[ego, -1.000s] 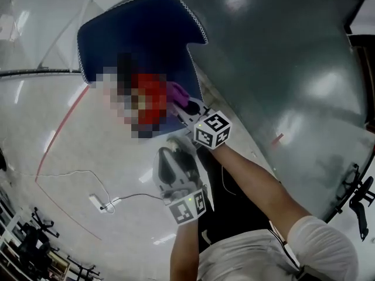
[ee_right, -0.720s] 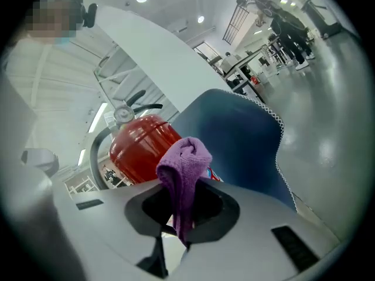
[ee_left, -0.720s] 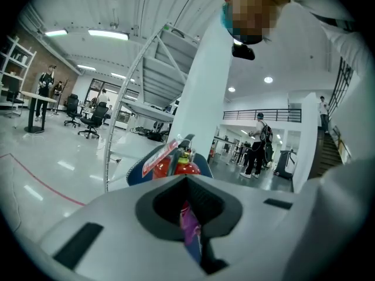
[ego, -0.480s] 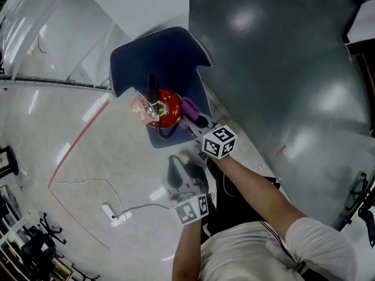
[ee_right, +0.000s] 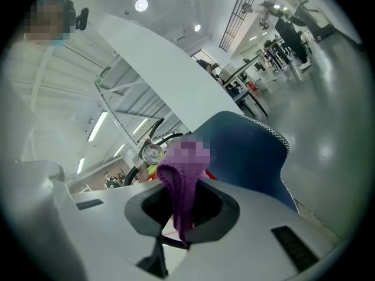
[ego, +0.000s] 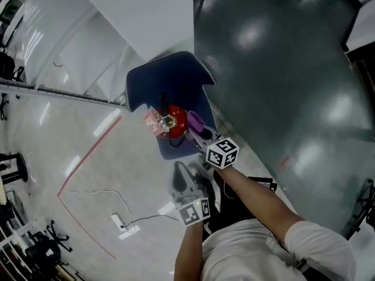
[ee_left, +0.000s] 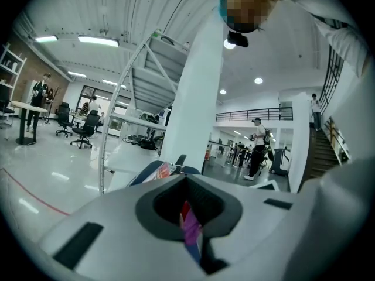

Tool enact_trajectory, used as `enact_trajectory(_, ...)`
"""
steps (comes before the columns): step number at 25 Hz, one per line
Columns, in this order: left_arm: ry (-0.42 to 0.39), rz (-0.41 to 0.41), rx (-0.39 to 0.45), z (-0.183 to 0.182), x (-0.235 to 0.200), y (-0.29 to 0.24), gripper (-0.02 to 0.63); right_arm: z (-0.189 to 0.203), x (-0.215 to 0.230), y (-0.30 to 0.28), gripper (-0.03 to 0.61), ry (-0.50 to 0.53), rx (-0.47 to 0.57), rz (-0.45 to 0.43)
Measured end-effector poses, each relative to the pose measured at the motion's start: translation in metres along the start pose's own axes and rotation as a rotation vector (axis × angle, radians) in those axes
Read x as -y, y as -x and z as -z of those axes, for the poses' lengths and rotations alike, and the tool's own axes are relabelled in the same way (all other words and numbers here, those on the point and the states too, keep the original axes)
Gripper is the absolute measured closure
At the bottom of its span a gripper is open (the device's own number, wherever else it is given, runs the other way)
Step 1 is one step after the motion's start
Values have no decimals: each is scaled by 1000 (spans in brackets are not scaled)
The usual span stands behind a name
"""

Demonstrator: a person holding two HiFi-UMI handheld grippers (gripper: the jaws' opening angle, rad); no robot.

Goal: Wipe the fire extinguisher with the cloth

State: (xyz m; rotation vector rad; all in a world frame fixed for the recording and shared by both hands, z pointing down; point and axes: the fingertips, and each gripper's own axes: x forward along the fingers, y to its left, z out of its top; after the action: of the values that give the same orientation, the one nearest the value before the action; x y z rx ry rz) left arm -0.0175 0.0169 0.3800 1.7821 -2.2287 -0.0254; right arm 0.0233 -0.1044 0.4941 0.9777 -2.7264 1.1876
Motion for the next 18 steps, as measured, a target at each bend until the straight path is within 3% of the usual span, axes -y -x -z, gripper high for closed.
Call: enact_trajectory(18,-30,-18,34,-45,-10,-9,609,-23,-58,-10,526,67,-64,-94)
